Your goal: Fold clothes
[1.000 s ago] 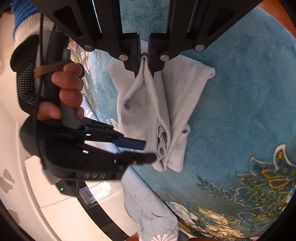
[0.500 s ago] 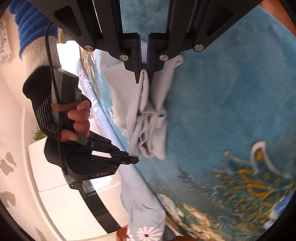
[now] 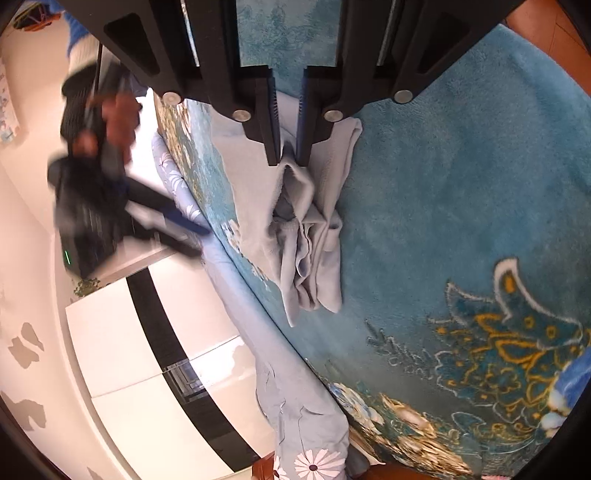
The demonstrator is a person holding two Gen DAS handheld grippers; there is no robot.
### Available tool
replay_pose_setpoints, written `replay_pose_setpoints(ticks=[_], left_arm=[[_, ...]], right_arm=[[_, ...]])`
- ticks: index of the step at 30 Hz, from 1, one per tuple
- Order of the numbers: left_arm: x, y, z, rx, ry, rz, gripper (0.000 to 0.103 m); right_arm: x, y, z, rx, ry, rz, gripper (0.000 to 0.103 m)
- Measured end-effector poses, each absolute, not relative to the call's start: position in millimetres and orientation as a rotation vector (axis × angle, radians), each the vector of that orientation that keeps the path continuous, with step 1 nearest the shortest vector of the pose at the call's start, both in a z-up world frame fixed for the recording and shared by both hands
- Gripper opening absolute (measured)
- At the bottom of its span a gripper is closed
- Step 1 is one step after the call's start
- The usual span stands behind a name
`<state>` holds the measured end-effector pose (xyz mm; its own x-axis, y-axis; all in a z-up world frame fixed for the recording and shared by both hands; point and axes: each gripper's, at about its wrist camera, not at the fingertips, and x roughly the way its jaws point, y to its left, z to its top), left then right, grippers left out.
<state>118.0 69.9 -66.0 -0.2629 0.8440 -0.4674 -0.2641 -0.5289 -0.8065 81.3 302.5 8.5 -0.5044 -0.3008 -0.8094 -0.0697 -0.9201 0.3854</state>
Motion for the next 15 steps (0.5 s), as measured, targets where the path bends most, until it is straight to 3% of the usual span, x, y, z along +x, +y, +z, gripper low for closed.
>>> replay_pose_setpoints(ticks=[2,7,8,10,13,14,15], left_arm=[[110,78,-69,-1.244,-0.790,1.875,0.030],[104,82,-73,-1.275,-0.830,1.888,0.028],[103,84,-74,-1.278,-0.829,1.894,0.026],[101,89,-75,-1.303,-0.821,1.900,0.007],[103,91,-70,-1.303,-0.836,1.902,0.006],[103,91,-67,-1.298,-0.842,1.902,0.005],[104,91,-65,-1.293,-0.849,1.903,0.005]], right_arm=[[123,308,2,1.525,-0.545,-2.548,0.050],[185,310,-30,1.613,-0.606,-2.500,0.050],[190,307,-35,1.622,-0.595,-2.498,0.050],[195,302,-43,1.636,-0.546,-2.527,0.050],[195,296,-49,1.649,-0.428,-2.622,0.050],[195,294,-50,1.653,-0.387,-2.653,0.046],[194,295,-49,1.638,-0.389,-2.676,0.023]])
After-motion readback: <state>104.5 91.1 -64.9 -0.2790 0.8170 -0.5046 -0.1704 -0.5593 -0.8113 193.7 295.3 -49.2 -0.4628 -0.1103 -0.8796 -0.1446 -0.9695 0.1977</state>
